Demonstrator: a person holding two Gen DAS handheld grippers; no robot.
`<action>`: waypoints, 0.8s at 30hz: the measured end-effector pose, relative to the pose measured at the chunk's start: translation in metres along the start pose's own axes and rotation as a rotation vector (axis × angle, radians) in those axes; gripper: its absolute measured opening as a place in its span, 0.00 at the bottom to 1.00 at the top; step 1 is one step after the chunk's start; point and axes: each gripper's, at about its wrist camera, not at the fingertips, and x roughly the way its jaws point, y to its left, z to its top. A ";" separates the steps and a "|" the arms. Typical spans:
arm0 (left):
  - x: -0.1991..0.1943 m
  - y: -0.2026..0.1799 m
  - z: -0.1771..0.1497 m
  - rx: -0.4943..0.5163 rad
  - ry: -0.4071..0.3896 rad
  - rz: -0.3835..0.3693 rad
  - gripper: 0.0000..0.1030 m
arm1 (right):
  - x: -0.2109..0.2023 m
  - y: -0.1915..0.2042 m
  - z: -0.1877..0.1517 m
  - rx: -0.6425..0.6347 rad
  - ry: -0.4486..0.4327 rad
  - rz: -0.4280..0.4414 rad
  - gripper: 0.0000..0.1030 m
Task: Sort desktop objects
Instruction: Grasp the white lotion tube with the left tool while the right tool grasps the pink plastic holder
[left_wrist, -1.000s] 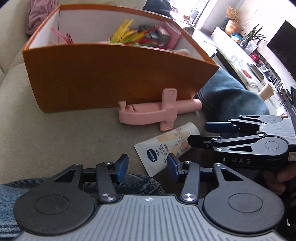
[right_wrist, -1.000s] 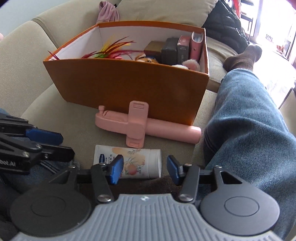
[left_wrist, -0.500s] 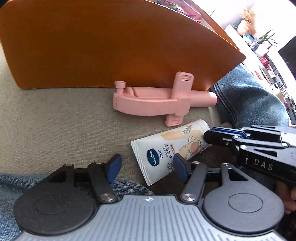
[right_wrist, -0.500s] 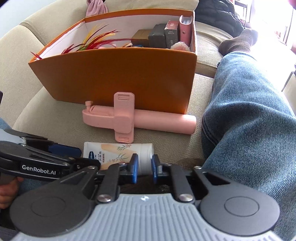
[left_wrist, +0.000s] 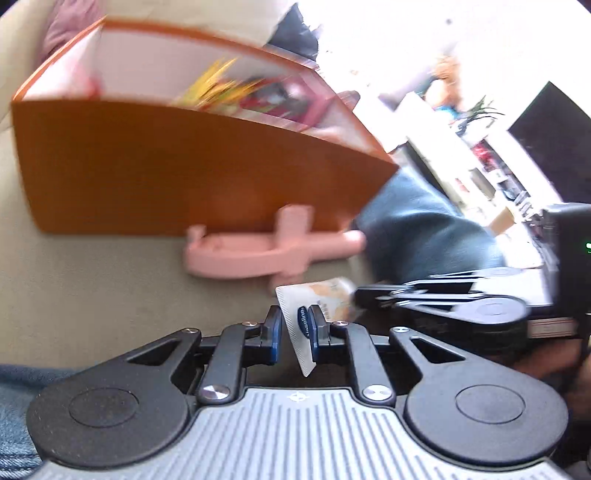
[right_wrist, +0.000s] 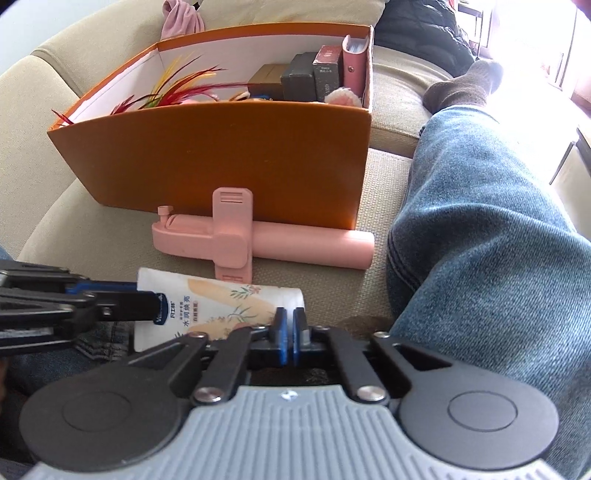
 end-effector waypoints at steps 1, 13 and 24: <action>0.001 -0.003 0.001 0.011 -0.004 0.005 0.16 | -0.001 0.000 0.000 -0.008 0.001 -0.004 0.00; 0.000 -0.024 0.012 0.028 -0.035 0.018 0.08 | -0.017 -0.002 0.008 -0.021 -0.058 0.038 0.18; -0.047 0.009 0.028 -0.065 -0.084 0.150 0.07 | 0.004 0.027 0.055 -0.190 -0.074 0.085 0.42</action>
